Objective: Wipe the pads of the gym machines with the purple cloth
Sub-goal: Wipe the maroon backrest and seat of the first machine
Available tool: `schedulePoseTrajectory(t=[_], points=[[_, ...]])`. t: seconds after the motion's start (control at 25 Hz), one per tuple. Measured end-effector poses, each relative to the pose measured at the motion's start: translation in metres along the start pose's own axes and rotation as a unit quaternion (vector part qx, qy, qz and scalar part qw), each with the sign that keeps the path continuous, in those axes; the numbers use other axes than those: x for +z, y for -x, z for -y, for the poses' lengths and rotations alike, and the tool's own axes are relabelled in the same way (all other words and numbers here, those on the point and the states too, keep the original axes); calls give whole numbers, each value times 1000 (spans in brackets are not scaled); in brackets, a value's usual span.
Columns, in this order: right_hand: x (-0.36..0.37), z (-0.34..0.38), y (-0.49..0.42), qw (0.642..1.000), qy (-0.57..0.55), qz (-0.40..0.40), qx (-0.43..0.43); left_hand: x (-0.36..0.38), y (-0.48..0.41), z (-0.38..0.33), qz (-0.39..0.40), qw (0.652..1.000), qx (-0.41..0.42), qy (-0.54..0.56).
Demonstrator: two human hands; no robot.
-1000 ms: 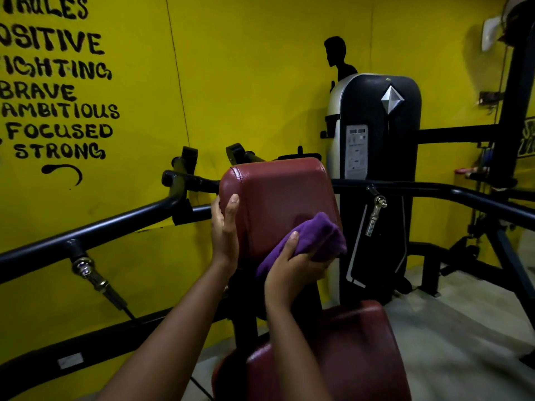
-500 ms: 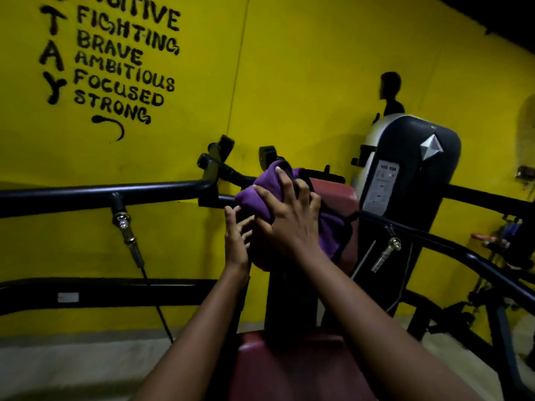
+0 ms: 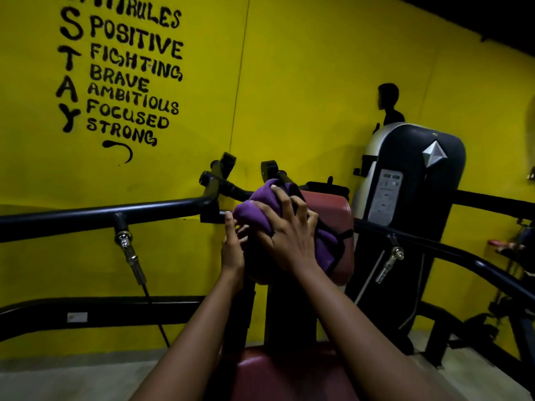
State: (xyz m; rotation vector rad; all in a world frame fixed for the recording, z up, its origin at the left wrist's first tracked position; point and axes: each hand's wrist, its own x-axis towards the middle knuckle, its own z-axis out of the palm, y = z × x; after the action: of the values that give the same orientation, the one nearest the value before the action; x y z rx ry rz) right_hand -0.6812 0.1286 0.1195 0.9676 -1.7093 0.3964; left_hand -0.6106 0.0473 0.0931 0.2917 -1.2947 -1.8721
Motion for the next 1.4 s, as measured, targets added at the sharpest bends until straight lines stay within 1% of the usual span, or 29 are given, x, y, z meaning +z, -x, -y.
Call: schedulePoseTrajectory(t=[0.12, 0.16, 0.24, 0.28, 0.32, 0.36, 0.4, 0.44, 0.48, 0.52, 0.56, 0.6, 0.68, 0.76, 0.88, 0.92, 0.96, 1.04, 1.12, 1.2, 1.28, 1.36, 1.4], points=[[2, -8, -2, 997, -12, -12, 79, 14, -8, 7, 7, 997, -13, -82], [0, -17, 2, 992, -25, -23, 122, 19, -8, 9, -8, 995, -7, -101], [0, -37, 13, 969, -52, -49, 236, 27, -1, 4, -46, 990, 4, -134], [1, -42, 18, 953, -57, -58, 292, 28, 1, 3, -55, 987, 25, -151], [2, -37, 21, 937, -54, -70, 337, 29, 2, 4, -60, 983, 42, -169], [2, -25, 20, 928, -54, -77, 361, 29, 2, 6, -64, 978, 58, -188], [2, -7, 19, 929, -53, -74, 360, 27, 1, 8, -64, 977, 65, -195], [3, 11, 17, 940, -47, -64, 332, 26, -3, 11, -62, 976, 70, -198], [4, 22, 16, 957, -30, -51, 285, 24, -7, 14, -58, 976, 70, -200], [5, 21, 13, 971, -19, -41, 237, 23, -9, 16, -57, 975, 71, -204], [5, 8, 9, 977, -19, -37, 207, 23, -10, 16, -60, 974, 71, -206], [5, -9, 7, 977, -23, -41, 206, 24, -10, 17, -62, 974, 77, -206], [3, -38, 11, 958, -39, -57, 278, 24, -8, 17, -61, 973, 92, -203], [3, -47, 24, 932, -43, -73, 352, 26, -6, 15, -53, 973, 98, -201], [6, -21, 44, 887, -67, -70, 451, 28, -1, 11, -50, 970, 101, -213], [4, -7, 49, 877, -81, -66, 469, 27, 1, 12, -51, 969, 104, -216], [3, 6, 55, 878, -85, -61, 467, 26, 3, 12, -52, 968, 104, -221], [1, 30, 66, 901, -73, -31, 426, 24, 4, 13, -40, 969, 103, -223], [-2, 38, 78, 935, -59, 1, 350, 21, 4, 9, -8, 977, 75, -199], [-11, 33, 94, 960, -84, 38, 265, 13, 15, 10, 17, 983, 51, -175], [-29, 20, 98, 961, -144, 83, 219, 2, 33, 15, 31, 984, 39, -173], [-55, 14, 102, 942, -208, 134, 228, -14, 54, 21, 42, 982, 27, -180], [-69, 16, 106, 936, -221, 150, 230, -23, 66, 25, 43, 984, 21, -173]])
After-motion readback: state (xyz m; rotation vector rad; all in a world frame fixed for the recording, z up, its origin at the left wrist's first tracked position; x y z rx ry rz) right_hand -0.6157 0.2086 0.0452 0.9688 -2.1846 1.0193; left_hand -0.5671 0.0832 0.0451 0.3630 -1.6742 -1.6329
